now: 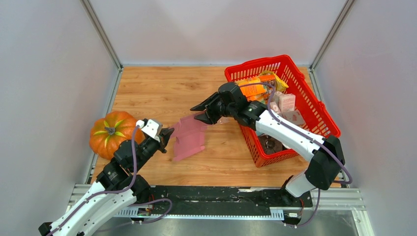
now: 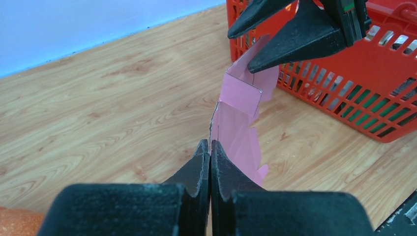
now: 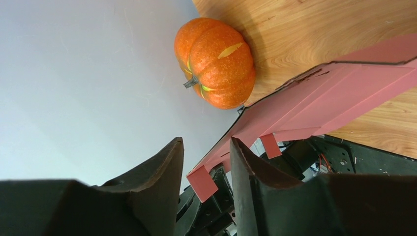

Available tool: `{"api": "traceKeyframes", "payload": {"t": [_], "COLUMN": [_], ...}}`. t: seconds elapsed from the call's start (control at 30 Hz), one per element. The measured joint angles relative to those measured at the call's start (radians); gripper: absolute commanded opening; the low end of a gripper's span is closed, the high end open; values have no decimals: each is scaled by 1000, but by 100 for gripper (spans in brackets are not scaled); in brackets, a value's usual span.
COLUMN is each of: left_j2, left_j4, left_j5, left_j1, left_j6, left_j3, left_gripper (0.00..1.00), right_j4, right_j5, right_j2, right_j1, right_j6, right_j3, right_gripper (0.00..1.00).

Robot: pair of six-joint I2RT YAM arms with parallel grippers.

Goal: Fold the paper box

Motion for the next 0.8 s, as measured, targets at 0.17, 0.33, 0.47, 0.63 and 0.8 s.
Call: {"api": "traceKeyframes", "payload": {"t": [0.17,0.33,0.47,0.63,0.8], "left_j2": [0,0,0,-1,-6], "left_j4": [0,-3,-9,-14,-20], "left_j5": [0,0,0,0,0], "left_j1": [0,0,0,0,0], "left_j6": [0,0,1,1,1], "left_j3": [0,0,0,0,0], "left_gripper": [0,0,0,0,0], "right_j4": [17,20,20,20,21], "right_j5": [-16,-24,-31,-32,-32], "right_j2": [1,17,29,31,32], "right_j1": [1,6,13,16,18], "right_j6": [-1,-1,0,0,2], "right_j3": [0,6,6,6,6], "right_gripper": [34,35,33,21,8]}}
